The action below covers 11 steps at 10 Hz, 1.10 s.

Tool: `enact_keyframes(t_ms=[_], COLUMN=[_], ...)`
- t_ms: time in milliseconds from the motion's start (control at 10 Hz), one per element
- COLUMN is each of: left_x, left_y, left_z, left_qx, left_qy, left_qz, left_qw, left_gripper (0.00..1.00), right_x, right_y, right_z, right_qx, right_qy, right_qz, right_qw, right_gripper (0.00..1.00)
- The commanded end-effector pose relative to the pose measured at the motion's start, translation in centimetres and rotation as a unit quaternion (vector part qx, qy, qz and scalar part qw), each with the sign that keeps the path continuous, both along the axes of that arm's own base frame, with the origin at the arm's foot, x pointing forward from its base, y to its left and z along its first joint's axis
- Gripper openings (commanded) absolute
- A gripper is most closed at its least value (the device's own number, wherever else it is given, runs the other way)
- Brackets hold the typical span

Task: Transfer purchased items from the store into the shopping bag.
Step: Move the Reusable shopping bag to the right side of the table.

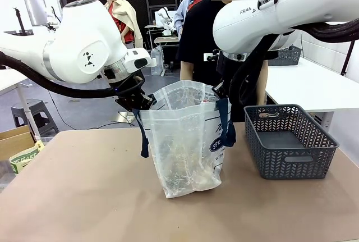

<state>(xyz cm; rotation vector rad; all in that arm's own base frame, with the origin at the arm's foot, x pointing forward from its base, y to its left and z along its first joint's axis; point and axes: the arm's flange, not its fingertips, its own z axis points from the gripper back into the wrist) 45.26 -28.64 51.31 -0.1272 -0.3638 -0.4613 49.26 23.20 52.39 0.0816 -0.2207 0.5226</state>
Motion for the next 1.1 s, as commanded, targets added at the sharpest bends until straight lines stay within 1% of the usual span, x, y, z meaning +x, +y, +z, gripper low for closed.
enact_keyframes(t_ms=[0,500,700,1000], left_x=[0.0,0.0,-0.2,-0.2], left_y=[0.1,0.0,-0.5,-1.3], left_z=[0.0,0.0,0.4,1.0], left_qx=[0.0,0.0,-0.004,-0.008], left_qy=[-0.001,0.0,0.003,0.001], left_qz=[0.0,0.0,0.015,0.014], left_qw=[1.0,1.0,1.0,1.0], left_gripper=[0.0,0.0,0.0,0.0], right_x=[0.0,0.0,-0.2,-0.6], right_y=[0.0,0.0,0.4,0.9], right_z=[0.0,0.0,-0.1,0.1], right_qx=[0.0,0.0,0.0,-0.002], right_qy=[0.0,0.0,0.0,-0.004], right_qz=[0.0,0.0,-0.02,-0.042], right_qw=[1.0,1.0,1.0,0.999], right_gripper=[0.0,0.0,0.0,0.0])
